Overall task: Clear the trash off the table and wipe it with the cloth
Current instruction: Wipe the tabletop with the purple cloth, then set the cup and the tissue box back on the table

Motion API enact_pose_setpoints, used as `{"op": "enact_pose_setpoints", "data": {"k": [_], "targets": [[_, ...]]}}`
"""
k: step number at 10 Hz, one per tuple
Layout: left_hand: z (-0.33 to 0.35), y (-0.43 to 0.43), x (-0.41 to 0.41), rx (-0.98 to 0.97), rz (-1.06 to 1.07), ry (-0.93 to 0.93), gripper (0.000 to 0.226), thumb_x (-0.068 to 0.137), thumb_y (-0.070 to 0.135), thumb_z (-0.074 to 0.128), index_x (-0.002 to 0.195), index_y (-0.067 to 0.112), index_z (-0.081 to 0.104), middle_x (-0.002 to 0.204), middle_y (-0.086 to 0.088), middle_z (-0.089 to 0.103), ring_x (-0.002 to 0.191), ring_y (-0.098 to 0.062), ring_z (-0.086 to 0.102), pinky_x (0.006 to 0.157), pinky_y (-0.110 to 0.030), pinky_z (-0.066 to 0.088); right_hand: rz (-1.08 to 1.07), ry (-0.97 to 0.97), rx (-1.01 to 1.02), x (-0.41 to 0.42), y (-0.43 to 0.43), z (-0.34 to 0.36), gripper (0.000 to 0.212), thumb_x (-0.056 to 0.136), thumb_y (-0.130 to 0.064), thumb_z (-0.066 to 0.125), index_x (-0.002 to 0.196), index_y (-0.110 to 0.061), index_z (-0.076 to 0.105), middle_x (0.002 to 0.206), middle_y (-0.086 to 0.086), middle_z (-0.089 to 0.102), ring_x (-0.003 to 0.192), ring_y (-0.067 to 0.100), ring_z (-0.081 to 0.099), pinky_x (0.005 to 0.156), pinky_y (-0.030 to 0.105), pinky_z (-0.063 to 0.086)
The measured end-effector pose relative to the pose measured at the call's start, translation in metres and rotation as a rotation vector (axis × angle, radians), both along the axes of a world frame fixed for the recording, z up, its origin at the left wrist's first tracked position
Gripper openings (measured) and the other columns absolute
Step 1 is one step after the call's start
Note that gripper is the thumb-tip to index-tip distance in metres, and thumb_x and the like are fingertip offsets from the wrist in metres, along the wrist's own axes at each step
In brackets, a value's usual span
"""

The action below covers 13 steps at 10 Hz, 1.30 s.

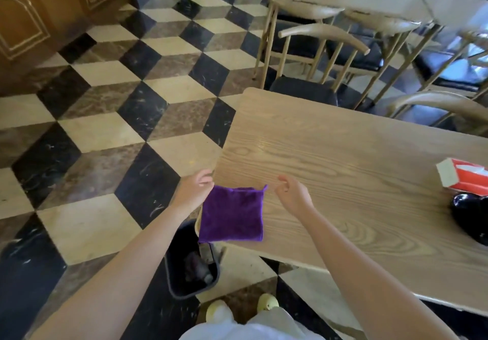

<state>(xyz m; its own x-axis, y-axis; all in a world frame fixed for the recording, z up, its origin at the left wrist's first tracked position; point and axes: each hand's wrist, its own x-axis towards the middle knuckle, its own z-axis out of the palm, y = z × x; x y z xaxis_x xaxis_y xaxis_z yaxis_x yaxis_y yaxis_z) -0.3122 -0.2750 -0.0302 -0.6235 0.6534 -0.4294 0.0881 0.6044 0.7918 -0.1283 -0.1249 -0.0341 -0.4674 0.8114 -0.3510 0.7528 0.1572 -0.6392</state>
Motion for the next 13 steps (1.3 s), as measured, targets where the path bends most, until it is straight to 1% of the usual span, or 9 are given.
{"op": "enact_pose_setpoints", "data": {"k": [2, 3, 4, 5, 7, 9, 10, 12, 13], "targets": [[-0.010, 0.043, 0.035, -0.114, -0.345, 0.059, 0.031, 0.090, 0.014, 0.049, 0.119, 0.014, 0.060, 0.117, -0.011, 0.066, 0.105, -0.023, 0.062, 0.096, -0.034, 0.048, 0.109, -0.233, -0.198, 0.053, 0.012, 0.011, 0.045, 0.092, -0.020, 0.049, 0.137, -0.017, 0.045, 0.131, 0.011, 0.055, 0.120, 0.024, 0.052, 0.097, 0.027, 0.040], [-0.002, 0.086, 0.058, -0.183, -0.592, 0.140, 0.034, 0.092, 0.016, 0.046, 0.125, 0.014, 0.055, 0.128, -0.006, 0.060, 0.117, -0.021, 0.055, 0.094, -0.024, 0.037, 0.190, -0.358, -0.187, 0.083, 0.038, 0.025, 0.045, 0.095, -0.022, 0.047, 0.138, -0.012, 0.043, 0.142, 0.013, 0.047, 0.131, 0.028, 0.044, 0.108, 0.034, 0.034], [0.012, 0.132, 0.085, -0.234, -0.763, 0.218, 0.035, 0.093, 0.019, 0.046, 0.126, 0.011, 0.054, 0.131, -0.008, 0.057, 0.121, -0.022, 0.052, 0.100, -0.025, 0.036, 0.210, -0.356, -0.171, 0.104, 0.068, 0.039, 0.051, 0.095, -0.024, 0.051, 0.141, -0.009, 0.037, 0.139, 0.016, 0.049, 0.128, 0.030, 0.047, 0.107, 0.036, 0.036], [0.025, 0.176, 0.115, -0.254, -0.902, 0.318, 0.026, 0.093, 0.017, 0.045, 0.113, 0.006, 0.059, 0.118, -0.010, 0.060, 0.111, -0.019, 0.055, 0.084, -0.021, 0.037, 0.238, -0.329, -0.214, 0.136, 0.102, 0.049, 0.062, 0.094, -0.023, 0.054, 0.146, -0.008, 0.025, 0.145, 0.015, 0.043, 0.133, 0.027, 0.042, 0.103, 0.027, 0.033], [0.039, 0.269, 0.186, -0.275, -1.008, 0.360, 0.042, 0.096, 0.025, 0.044, 0.135, 0.009, 0.045, 0.145, -0.009, 0.044, 0.133, -0.024, 0.041, 0.109, -0.032, 0.033, 0.340, -0.452, -0.117, 0.223, 0.191, 0.068, 0.063, 0.094, -0.032, 0.053, 0.147, -0.013, 0.025, 0.151, 0.009, 0.035, 0.139, 0.023, 0.034, 0.116, 0.035, 0.023], [0.037, 0.358, 0.290, -0.285, -1.089, 0.280, 0.049, 0.093, 0.029, 0.048, 0.139, 0.014, 0.039, 0.146, -0.007, 0.041, 0.128, -0.025, 0.044, 0.102, -0.034, 0.040, 0.195, -0.390, -0.051, 0.342, 0.261, 0.081, 0.054, 0.091, -0.030, 0.057, 0.139, -0.010, 0.041, 0.128, 0.001, 0.051, 0.110, 0.015, 0.047, 0.090, 0.025, 0.034], [0.033, 0.394, 0.345, -0.261, -1.071, 0.135, 0.054, 0.093, 0.030, 0.050, 0.142, 0.018, 0.032, 0.146, -0.008, 0.039, 0.125, -0.025, 0.047, 0.090, -0.037, 0.046, 0.053, -0.345, -0.010, 0.402, 0.287, 0.075, 0.057, 0.089, -0.029, 0.060, 0.141, -0.019, 0.039, 0.138, 0.005, 0.049, 0.122, 0.024, 0.048, 0.096, 0.027, 0.036], [0.013, 0.439, 0.435, -0.223, -0.968, -0.085, 0.066, 0.090, 0.027, 0.056, 0.146, 0.021, 0.022, 0.151, -0.012, 0.028, 0.130, -0.025, 0.042, 0.094, -0.040, 0.046, -0.169, -0.198, -0.063, 0.484, 0.324, 0.054, 0.047, 0.089, -0.001, 0.046, 0.135, -0.011, 0.045, 0.137, 0.012, 0.052, 0.125, 0.028, 0.049, 0.106, 0.040, 0.039], [-0.003, 0.448, 0.458, -0.230, -0.889, -0.177, 0.076, 0.086, 0.034, 0.061, 0.147, 0.024, 0.017, 0.153, -0.009, 0.026, 0.130, -0.025, 0.041, 0.095, -0.044, 0.048, -0.221, -0.213, -0.152, 0.510, 0.333, 0.029, 0.055, 0.089, 0.003, 0.045, 0.142, -0.007, 0.034, 0.144, 0.016, 0.042, 0.132, 0.026, 0.042, 0.109, 0.037, 0.035]]}}
